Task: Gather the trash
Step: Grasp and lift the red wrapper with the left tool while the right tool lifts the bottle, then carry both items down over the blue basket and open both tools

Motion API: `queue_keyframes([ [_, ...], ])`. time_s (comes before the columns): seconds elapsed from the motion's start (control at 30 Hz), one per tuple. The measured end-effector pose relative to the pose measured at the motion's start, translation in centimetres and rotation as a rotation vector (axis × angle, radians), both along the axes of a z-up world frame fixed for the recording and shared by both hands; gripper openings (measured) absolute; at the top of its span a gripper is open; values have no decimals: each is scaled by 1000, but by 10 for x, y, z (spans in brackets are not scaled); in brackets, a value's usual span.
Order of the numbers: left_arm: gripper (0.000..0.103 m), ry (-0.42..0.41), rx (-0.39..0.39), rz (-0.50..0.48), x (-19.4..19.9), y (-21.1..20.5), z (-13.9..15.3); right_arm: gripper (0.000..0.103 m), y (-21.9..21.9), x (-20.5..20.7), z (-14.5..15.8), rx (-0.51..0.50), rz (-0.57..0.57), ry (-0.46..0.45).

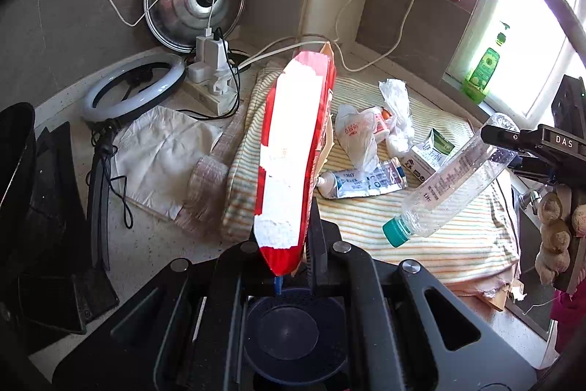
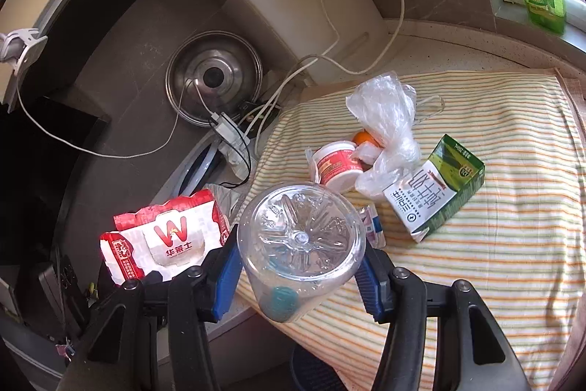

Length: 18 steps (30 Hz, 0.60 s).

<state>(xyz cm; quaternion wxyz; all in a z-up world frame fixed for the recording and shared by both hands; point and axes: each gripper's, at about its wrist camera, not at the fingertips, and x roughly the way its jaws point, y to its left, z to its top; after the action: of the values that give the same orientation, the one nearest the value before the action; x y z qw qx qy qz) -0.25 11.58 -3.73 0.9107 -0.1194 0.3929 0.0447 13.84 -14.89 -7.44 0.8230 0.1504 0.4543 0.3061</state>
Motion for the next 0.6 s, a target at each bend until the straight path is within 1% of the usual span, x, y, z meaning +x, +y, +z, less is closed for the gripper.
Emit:
queue_keyframes([
  [0.2,7,11,-15,-14,-29,2,-4,58,4,-38,2,0,7,0],
  [0.37,7,22,-38,-36,-50,-2,-11,58,10,-66,-2,-21,17,-2],
  [0.6,7,65,-74,-65,-68,-9,-33,58,17,-101,-16,-67,23,11],
])
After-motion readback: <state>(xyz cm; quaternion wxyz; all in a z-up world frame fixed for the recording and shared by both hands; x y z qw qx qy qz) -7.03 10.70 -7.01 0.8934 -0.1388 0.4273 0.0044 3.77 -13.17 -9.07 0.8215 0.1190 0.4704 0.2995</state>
